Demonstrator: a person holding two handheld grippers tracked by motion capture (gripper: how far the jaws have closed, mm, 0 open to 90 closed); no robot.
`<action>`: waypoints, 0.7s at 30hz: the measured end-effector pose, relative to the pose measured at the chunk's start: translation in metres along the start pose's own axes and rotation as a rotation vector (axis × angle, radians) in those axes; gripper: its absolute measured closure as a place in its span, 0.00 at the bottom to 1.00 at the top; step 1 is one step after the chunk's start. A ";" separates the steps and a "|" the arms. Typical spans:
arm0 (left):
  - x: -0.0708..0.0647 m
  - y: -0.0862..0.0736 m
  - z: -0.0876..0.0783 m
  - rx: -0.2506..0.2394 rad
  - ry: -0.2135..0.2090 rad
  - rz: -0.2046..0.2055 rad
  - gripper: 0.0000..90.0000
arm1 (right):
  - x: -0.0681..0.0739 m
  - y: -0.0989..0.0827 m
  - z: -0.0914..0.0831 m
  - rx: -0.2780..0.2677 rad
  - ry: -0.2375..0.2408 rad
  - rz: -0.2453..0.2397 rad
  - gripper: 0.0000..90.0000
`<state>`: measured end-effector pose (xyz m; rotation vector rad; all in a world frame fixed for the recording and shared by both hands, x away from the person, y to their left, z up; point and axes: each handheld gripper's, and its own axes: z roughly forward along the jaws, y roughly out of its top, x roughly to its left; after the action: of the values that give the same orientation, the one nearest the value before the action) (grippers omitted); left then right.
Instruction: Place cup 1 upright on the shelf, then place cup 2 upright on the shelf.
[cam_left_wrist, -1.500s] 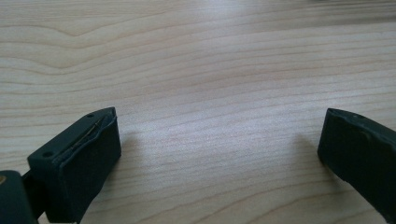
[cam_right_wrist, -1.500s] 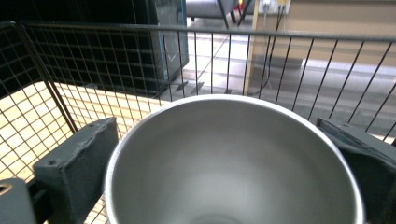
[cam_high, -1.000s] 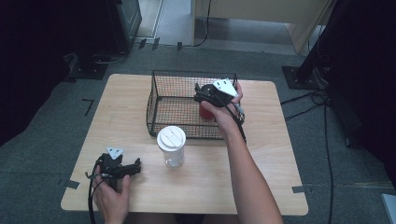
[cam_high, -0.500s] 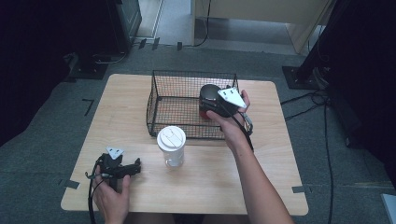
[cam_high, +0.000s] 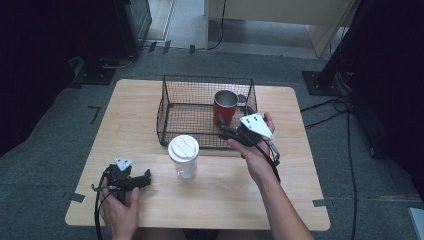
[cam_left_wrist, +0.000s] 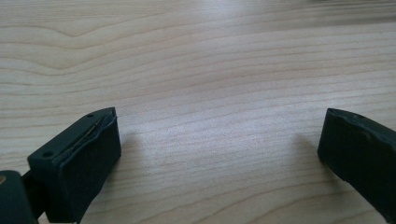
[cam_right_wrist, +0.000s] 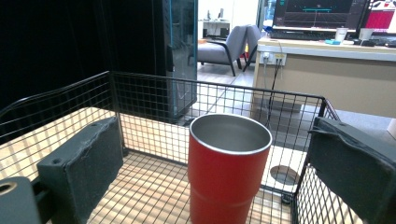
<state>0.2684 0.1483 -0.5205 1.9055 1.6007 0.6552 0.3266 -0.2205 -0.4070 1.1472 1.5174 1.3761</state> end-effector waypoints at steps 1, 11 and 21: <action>0.000 0.000 0.000 0.000 0.000 0.000 0.00 | 0.001 -0.001 -0.004 -0.001 0.000 0.002 0.04; 0.000 0.000 0.000 -0.001 0.000 -0.001 0.00 | 0.011 -0.017 -0.035 0.012 0.036 -0.015 0.04; 0.000 0.000 0.000 -0.003 0.000 -0.001 0.00 | 0.026 -0.043 -0.064 0.033 0.083 0.004 0.05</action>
<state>0.2684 0.1482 -0.5207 1.9025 1.6001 0.6565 0.2532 -0.2149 -0.4413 1.1265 1.6020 1.4221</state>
